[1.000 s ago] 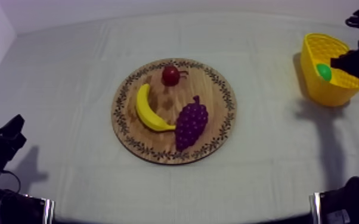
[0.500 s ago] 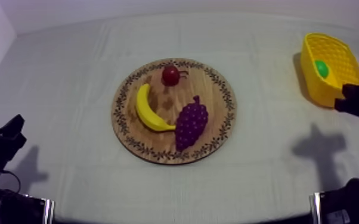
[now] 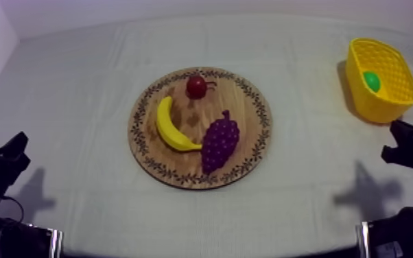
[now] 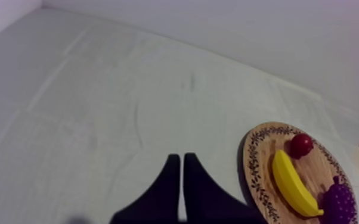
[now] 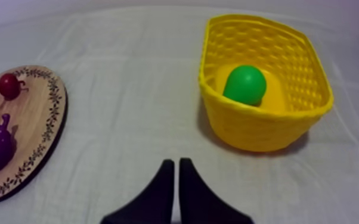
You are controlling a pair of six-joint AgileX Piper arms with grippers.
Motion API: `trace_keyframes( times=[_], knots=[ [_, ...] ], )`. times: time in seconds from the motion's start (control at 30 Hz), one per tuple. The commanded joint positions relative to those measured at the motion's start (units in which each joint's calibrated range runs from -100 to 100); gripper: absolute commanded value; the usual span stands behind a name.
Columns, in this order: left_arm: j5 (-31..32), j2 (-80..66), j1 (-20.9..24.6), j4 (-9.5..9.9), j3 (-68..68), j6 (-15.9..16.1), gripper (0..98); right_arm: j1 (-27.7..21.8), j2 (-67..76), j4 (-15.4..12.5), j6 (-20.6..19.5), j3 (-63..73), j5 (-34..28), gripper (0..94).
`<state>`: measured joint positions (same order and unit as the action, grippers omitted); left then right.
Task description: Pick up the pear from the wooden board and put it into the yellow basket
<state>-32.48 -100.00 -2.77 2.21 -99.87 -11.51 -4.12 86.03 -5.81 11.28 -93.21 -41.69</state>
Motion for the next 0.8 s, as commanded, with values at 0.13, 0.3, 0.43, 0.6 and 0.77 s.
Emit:
trace_keyframes(
  times=[0.13,0.3,0.43,0.6,0.77],
  knots=[
    [-0.01,0.00,-0.01,0.02,-0.02,0.01,0.1,-0.25,3.61,-0.32,-0.10,-1.50,-2.56,0.3],
    [-0.01,0.00,-0.01,0.02,-0.02,0.03,0.1,-0.37,8.14,0.82,-1.57,-2.71,-2.41,0.9],
    [-0.01,0.00,-0.01,0.02,-0.02,0.03,0.1,-0.55,9.35,1.42,-2.25,-3.11,-2.15,1.1],
    [-0.01,0.00,-0.01,0.02,-0.02,0.02,0.1,-0.80,9.66,3.42,-3.56,-5.27,1.24,1.2],
    [-0.01,0.00,-0.01,0.02,-0.02,0.03,0.1,-0.80,9.72,4.09,-1.55,-6.26,3.42,0.4]
  ],
)
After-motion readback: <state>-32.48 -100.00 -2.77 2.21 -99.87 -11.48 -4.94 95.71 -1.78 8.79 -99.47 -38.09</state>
